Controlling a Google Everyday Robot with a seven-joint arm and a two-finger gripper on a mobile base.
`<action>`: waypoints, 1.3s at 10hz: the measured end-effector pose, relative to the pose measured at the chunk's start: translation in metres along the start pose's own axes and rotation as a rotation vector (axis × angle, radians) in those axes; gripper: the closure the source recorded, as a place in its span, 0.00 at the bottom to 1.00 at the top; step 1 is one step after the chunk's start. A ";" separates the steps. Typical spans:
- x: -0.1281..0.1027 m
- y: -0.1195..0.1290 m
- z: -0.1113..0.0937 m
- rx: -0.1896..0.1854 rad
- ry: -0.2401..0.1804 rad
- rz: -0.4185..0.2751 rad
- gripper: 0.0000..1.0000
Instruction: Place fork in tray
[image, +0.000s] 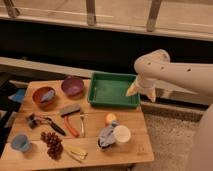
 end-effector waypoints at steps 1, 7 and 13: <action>0.003 0.018 -0.003 -0.012 -0.012 -0.043 0.20; 0.056 0.183 -0.012 -0.109 -0.051 -0.376 0.20; 0.082 0.223 -0.012 -0.157 -0.019 -0.463 0.20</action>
